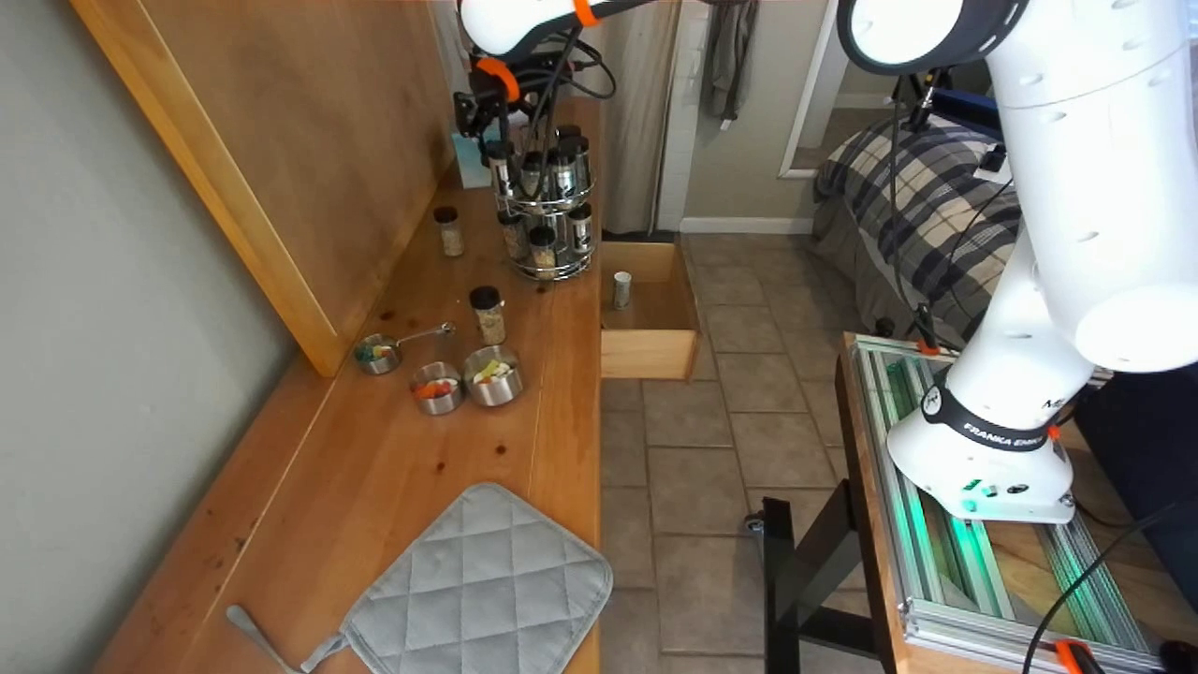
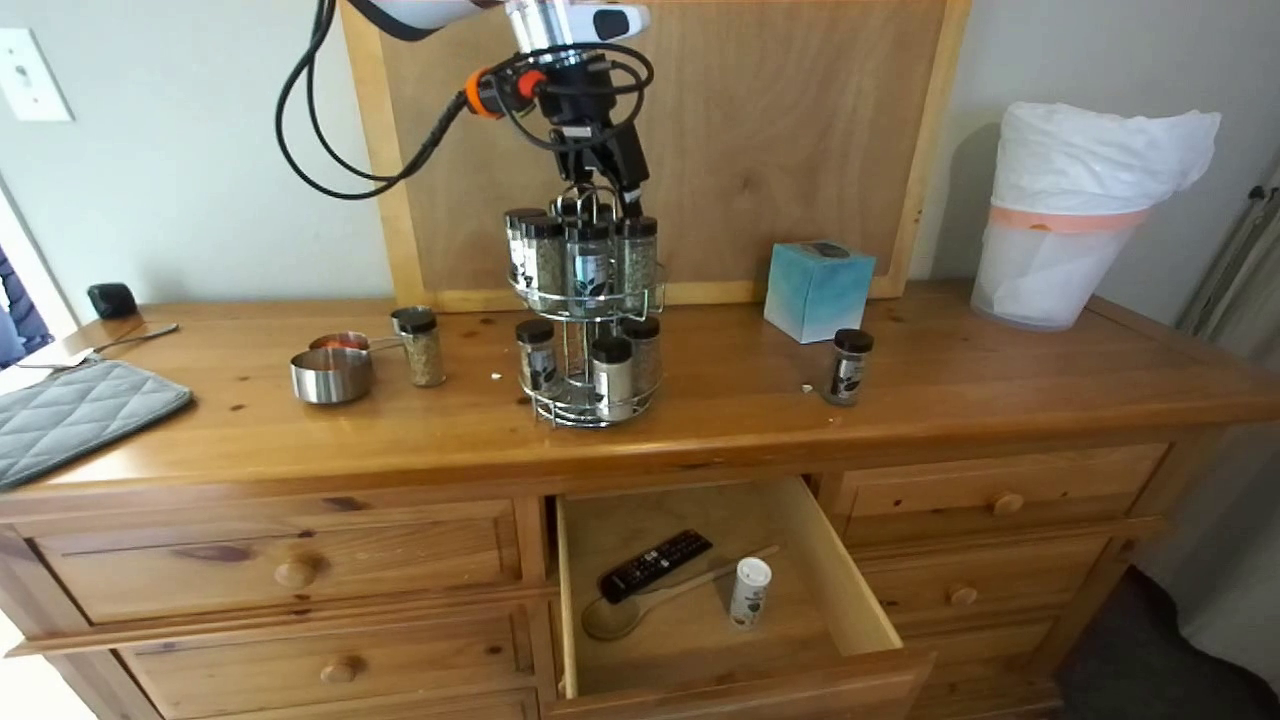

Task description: Move one spice bottle from the spice rack onto the table

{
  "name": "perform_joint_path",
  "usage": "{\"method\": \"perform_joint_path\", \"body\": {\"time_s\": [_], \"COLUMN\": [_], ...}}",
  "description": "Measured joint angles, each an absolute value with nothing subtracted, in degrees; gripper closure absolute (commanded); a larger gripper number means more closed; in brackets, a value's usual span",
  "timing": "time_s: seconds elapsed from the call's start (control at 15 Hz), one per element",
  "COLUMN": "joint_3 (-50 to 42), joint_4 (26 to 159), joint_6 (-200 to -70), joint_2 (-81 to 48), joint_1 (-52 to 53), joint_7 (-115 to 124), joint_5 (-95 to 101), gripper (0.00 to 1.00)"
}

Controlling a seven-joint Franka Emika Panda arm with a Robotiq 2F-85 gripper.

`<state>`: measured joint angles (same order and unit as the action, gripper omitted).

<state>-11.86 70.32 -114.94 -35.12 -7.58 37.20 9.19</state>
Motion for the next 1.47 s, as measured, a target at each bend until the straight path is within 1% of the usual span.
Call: {"method": "perform_joint_path", "body": {"time_s": [0.4, 0.47, 0.53, 0.6, 0.67, 1.07, 1.13, 1.47], "joint_3": [-11.87, -11.87, -11.87, -11.87, -11.88, -12.05, -12.05, -11.93], "joint_4": [67.6, 67.2, 66.95, 66.81, 66.72, 63.87, 63.5, 63.41], "joint_6": [-114.94, -114.8, -114.55, -114.35, -114.17, -113.05, -113.04, -113.04], "joint_2": [-38.02, -38.35, -38.64, -38.83, -38.93, -38.27, -38.1, -37.95], "joint_1": [-7.59, -7.61, -7.61, -7.61, -7.61, -7.71, -7.74, -7.74], "joint_7": [37.2, 37.2, 37.2, 37.2, 37.2, 37.19, 37.19, 37.19], "joint_5": [8.62, 8.35, 8.13, 8.01, 8.0, 8.0, 8.0, 8.0], "gripper": [0.0, 0.25, 0.26, 0.32, 0.41, 0.73, 0.74, 0.74]}}
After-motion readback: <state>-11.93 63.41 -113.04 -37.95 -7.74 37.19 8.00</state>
